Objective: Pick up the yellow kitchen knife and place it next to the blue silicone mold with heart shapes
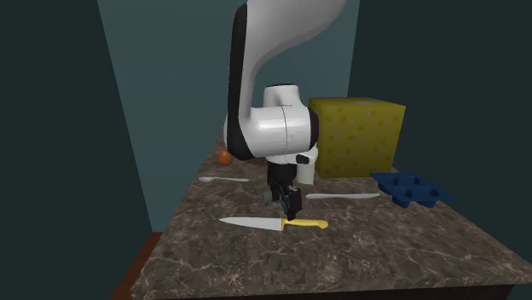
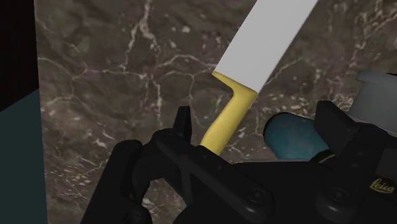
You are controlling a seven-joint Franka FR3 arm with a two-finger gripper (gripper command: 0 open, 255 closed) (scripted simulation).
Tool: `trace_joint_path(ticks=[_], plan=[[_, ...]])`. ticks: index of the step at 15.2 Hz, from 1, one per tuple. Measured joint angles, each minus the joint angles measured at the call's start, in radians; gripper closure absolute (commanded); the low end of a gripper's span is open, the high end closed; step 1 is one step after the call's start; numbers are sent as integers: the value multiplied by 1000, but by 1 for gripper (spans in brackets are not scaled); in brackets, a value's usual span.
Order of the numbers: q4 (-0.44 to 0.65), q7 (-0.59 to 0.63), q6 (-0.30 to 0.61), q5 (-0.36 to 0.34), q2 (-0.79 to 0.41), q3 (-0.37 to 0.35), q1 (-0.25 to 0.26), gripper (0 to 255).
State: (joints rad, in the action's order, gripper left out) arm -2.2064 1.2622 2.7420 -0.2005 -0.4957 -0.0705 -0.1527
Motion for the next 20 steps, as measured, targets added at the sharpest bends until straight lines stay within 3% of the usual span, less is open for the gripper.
trace_joint_path(ticks=[12,13,20], plan=[[41,16,57,-16,-96,23,11,0],[41,16,57,-16,-96,23,11,255],[41,17,58,-16,-96,23,12,255]])
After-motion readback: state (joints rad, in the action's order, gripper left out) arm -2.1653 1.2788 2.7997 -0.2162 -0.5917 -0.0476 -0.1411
